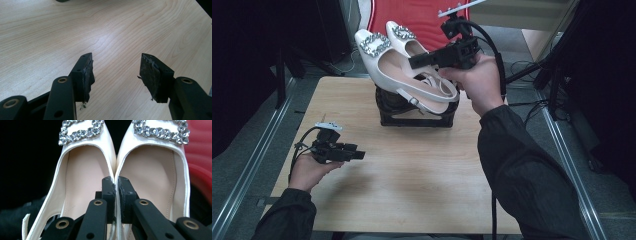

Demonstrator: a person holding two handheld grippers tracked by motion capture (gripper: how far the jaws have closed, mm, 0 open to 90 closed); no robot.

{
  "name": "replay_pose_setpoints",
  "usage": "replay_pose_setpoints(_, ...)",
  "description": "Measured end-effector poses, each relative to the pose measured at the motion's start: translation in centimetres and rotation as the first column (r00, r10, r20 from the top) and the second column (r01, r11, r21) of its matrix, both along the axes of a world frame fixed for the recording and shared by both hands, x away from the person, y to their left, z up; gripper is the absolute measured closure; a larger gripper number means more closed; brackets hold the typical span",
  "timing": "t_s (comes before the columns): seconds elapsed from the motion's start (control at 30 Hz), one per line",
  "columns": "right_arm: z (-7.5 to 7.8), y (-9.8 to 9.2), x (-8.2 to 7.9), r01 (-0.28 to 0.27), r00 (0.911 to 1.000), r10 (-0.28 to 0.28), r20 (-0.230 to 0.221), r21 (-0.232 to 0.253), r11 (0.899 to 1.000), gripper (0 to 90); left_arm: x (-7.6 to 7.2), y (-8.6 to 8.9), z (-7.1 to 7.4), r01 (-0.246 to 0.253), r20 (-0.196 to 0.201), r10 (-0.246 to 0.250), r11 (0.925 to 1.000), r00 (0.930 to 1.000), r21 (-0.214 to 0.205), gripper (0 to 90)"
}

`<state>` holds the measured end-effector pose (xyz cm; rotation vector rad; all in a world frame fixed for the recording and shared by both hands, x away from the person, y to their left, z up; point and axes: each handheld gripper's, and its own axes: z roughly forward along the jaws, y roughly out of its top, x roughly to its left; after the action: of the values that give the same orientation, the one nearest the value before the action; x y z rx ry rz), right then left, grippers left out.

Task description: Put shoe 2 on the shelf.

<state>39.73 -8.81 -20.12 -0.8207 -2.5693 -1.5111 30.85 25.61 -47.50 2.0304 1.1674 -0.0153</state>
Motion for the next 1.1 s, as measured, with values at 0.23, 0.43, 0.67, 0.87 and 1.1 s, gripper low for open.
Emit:
replay_pose_setpoints(0.23, 2.3, 0.0, 2.2, 0.145, 0.9894, -0.144, -0.020, 0.089, 0.985, 86.2, 0.1, -0.3, 0.0, 0.017, 0.001, -0.017, 0.9999, 0.9998, -0.001, 44.6)
replay_pose_setpoints(0.43, 3.7, -0.5, 3.8, 0.257, 0.9663, -0.254, -0.043, 0.165, 0.952, 86.2, 0.2, -0.6, 0.0, 0.040, 0.002, -0.040, 0.9992, 0.9992, 0.000, 44.6)
replay_pose_setpoints(0.67, 4.3, -0.7, 5.4, 0.355, 0.9349, -0.346, -0.079, 0.215, 0.910, 86.2, 0.3, -0.9, 0.0, 0.060, 0.001, -0.060, 0.9981, 0.9982, -0.009, 44.3)
replay_pose_setpoints(0.87, 5.1, -0.6, 7.5, 0.462, 0.8862, -0.455, -0.088, 0.229, 0.857, 86.3, 0.3, -1.1, 0.0, 0.075, 0.006, -0.075, 0.9971, 0.9972, -0.013, 44.2)
replay_pose_setpoints(1.1, 4.6, -0.2, 9.3, 0.565, 0.8207, -0.565, -0.084, 0.266, 0.781, 86.3, 0.5, -1.3, 0.0, 0.087, 0.006, -0.087, 0.9957, 0.9962, -0.030, 44.0)
